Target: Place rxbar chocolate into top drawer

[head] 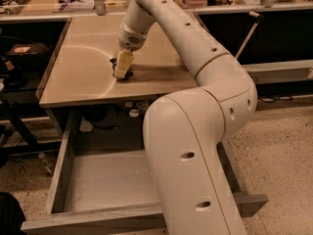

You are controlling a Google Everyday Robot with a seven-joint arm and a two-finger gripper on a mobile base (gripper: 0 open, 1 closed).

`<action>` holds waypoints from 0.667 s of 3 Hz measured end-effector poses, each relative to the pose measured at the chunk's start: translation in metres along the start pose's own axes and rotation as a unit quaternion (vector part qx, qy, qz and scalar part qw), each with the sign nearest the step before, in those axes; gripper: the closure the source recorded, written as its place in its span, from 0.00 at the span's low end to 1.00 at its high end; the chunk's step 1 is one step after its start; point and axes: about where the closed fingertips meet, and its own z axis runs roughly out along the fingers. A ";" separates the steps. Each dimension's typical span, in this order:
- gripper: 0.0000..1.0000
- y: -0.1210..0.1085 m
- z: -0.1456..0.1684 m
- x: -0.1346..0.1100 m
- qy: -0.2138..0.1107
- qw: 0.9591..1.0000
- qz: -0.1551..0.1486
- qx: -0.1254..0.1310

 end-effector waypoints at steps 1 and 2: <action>1.00 0.006 -0.023 -0.003 -0.018 0.999 0.011 0.033; 1.00 0.025 -0.065 -0.012 -0.048 0.995 0.026 0.087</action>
Offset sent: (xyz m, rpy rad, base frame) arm -0.1128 -0.0390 0.0167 0.1118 -0.0608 -0.1667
